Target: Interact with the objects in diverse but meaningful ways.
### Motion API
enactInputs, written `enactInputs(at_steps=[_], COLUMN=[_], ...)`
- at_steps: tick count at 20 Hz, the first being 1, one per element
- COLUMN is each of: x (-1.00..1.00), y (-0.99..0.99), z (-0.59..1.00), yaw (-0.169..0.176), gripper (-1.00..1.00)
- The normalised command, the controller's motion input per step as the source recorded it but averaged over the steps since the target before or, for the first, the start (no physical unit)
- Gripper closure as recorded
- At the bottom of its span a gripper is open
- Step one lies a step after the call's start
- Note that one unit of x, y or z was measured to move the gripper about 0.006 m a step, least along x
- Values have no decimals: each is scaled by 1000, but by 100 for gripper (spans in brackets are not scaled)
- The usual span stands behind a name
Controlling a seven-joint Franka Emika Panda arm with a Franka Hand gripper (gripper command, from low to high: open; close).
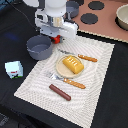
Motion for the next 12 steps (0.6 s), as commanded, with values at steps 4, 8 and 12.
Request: enactInputs(at_steps=[4, 8, 12], x=[21, 276, 611], y=[68, 66, 46], z=[981, 994, 763], yaw=[-84, -80, -62], gripper=[100, 100, 100])
